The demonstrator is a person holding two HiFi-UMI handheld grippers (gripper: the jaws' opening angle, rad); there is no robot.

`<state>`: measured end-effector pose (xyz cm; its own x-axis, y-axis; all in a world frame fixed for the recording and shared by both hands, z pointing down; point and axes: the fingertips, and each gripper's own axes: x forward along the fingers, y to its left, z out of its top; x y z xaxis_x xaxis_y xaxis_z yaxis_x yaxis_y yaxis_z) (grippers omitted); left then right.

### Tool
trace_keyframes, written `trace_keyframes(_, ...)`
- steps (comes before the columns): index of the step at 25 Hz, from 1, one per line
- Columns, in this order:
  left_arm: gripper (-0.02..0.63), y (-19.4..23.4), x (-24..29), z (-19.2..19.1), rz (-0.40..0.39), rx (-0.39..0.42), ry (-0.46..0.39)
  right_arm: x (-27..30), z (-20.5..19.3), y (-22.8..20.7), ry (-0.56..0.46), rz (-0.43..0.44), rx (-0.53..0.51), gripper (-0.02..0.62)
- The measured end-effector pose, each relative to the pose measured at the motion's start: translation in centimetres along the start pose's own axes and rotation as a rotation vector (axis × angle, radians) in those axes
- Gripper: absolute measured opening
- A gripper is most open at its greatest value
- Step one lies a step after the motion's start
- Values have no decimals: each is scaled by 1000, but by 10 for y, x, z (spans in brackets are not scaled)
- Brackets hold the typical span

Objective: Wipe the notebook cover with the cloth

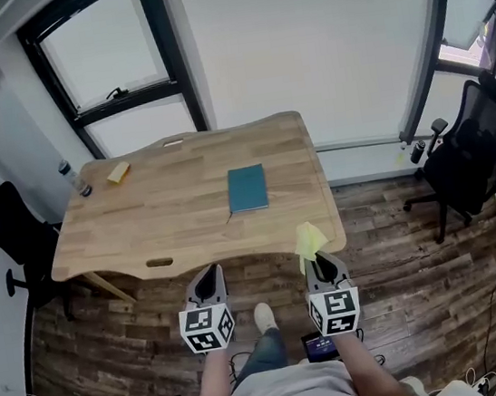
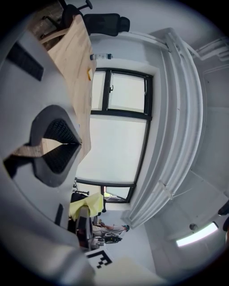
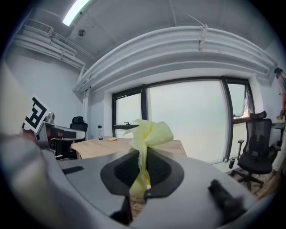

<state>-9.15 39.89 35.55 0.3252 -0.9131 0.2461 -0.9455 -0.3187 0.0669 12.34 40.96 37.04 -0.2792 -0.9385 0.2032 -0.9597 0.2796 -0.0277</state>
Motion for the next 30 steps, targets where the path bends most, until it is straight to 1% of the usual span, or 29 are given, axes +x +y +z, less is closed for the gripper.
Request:
trace_keyframes(4,15,20,47,-3,-5,-38,4,44,-2,-16,7,-25,-11,37)
trace_keyframes(8,15,44,112,3,-34,-29,10,110,-2,-34,30,-67,10,37)
trace_keyframes(10,15,63,150,12,-49,-21,14,152,0,-38,49,-80,8,37)
trace_keyframes(14,15,109,225,31,-76,-35,34,236,12,-44,96,-108,14,37)
trace_keyframes(17,15,141,276,36,-93,-38,62,291,13,-46,137,-129,8,37)
trace_keyframes(19,15,154,306,34,-116,-44,89,319,9,-49,166,-148,13,37)
trace_keyframes(21,15,162,333,32,-140,-50,108,343,4,-51,189,-160,22,37)
trace_keyframes(24,15,167,366,22,-160,-53,142,373,-4,-51,222,-152,16,37)
trace_keyframes(27,15,163,388,10,-177,-52,187,391,-10,-56,252,-140,14,37)
trace_keyframes(30,15,160,403,-3,-177,-58,223,406,-17,-66,269,-128,16,37)
